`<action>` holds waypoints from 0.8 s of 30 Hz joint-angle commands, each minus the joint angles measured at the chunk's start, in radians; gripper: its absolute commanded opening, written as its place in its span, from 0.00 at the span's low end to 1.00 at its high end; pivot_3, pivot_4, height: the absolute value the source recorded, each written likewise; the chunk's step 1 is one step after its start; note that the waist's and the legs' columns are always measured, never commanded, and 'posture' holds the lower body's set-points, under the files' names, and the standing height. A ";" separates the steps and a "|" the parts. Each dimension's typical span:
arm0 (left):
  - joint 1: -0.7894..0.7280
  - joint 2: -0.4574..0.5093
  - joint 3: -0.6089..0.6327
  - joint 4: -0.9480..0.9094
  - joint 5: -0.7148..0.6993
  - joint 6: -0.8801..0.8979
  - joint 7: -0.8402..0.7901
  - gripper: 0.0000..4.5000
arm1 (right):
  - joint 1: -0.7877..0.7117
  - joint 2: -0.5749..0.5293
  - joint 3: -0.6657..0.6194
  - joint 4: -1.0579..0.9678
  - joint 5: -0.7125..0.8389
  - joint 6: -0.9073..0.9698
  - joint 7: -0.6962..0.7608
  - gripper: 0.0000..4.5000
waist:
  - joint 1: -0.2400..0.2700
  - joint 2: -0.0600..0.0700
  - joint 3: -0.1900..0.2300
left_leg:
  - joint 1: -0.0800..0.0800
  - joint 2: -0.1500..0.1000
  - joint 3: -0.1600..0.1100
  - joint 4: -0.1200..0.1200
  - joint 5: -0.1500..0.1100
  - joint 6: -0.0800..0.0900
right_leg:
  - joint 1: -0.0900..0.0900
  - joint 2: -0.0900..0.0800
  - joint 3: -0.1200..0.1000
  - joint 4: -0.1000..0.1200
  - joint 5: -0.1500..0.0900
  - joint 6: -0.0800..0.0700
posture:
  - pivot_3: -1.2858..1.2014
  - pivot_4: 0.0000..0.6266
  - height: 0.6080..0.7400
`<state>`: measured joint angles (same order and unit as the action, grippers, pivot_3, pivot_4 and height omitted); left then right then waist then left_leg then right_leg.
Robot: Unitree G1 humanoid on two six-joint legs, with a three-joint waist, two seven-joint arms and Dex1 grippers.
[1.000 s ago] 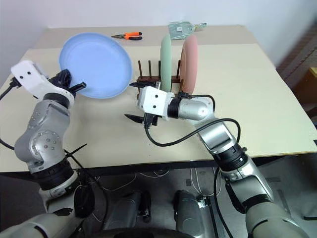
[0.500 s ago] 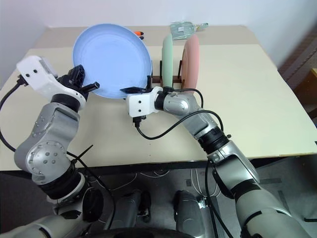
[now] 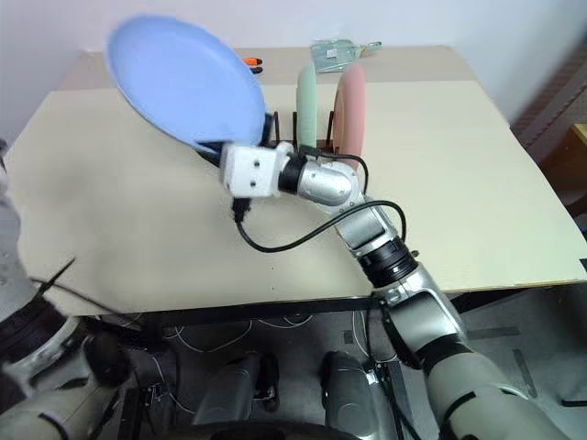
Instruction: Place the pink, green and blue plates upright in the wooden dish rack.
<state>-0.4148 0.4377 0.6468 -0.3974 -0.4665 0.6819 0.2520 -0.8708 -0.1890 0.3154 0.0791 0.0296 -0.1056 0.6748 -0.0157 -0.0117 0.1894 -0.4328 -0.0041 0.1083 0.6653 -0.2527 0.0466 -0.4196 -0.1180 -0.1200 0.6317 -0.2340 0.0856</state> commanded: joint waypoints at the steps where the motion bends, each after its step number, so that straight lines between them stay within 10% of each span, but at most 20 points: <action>1: 0.167 0.045 -0.283 -0.007 0.137 -0.093 -0.182 0.54 | -0.029 0.067 -0.136 -0.156 0.264 0.307 -0.035 0.00 | 0.011 0.000 0.000 | 0.000 -0.001 -0.001 0.000 0.000 0.000 | 0.001 0.000 0.000 0.000 0.000 0.000 | 0.52 0.24 1.00; 7: 0.361 0.035 -0.574 -0.017 0.268 -0.246 -0.349 0.54 | -0.111 0.199 -0.332 -0.162 0.542 0.745 -0.273 0.00 | -0.003 -0.003 -0.002 | 0.000 -0.002 -0.001 -0.004 -0.002 -0.005 | -0.006 -0.002 0.006 -0.001 0.001 -0.002 | 0.52 0.24 1.00; 24: 0.371 -0.067 -0.588 -0.027 0.287 -0.270 -0.410 0.54 | -0.257 0.276 -0.572 0.095 0.691 0.916 -0.579 0.00 | -0.004 -0.002 -0.002 | -0.002 0.003 0.002 -0.013 0.007 -0.010 | -0.013 0.001 0.005 0.002 0.000 -0.011 | 0.52 0.24 1.00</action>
<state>-0.0416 0.3782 0.0451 -0.3779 -0.1859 0.4410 -0.1512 -1.0902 0.0869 -0.2486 0.1636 0.7195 0.8335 0.1025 -0.0199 -0.0136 0.1872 -0.4345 -0.0014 0.1105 0.6521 -0.2461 0.0370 -0.4322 -0.1165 -0.1153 0.6334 -0.2342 0.0744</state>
